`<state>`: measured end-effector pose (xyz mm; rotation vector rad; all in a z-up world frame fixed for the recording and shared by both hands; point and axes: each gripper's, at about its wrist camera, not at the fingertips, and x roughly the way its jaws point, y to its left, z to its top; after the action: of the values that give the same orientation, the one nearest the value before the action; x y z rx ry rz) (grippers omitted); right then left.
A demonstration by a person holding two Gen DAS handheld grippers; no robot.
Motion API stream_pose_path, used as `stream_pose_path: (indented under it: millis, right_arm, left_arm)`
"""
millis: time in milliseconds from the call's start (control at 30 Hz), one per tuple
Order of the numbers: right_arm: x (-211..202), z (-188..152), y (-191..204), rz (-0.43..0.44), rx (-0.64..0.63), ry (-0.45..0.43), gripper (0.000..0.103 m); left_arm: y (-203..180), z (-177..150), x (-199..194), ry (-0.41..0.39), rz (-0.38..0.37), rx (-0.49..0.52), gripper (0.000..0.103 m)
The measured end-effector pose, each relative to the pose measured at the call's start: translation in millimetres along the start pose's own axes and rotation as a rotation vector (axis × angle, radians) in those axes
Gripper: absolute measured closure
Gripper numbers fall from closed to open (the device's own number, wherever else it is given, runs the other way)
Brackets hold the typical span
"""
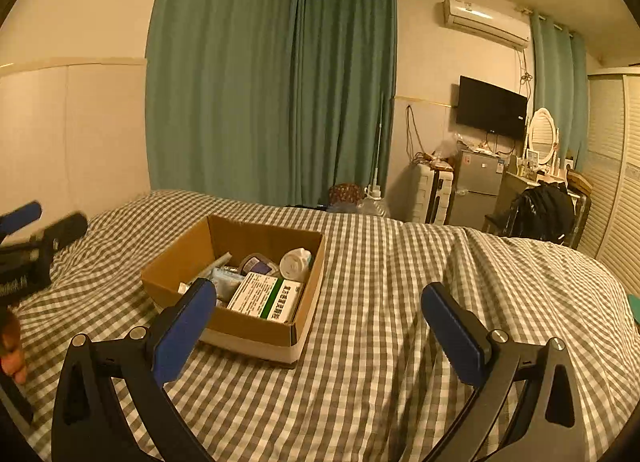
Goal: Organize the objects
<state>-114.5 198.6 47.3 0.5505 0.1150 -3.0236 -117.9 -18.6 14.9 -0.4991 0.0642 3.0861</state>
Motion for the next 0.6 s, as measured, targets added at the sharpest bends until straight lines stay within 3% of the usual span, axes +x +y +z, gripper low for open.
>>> stream_pose_path:
  millis: [600]
  right_arm:
    - [-5.6,-1.3,-7.6,-0.04,0.03,-0.019,0.0]
  left_arm:
    - [0.8,-7.0,1.1,0.026,-0.012,0.0,0.0]
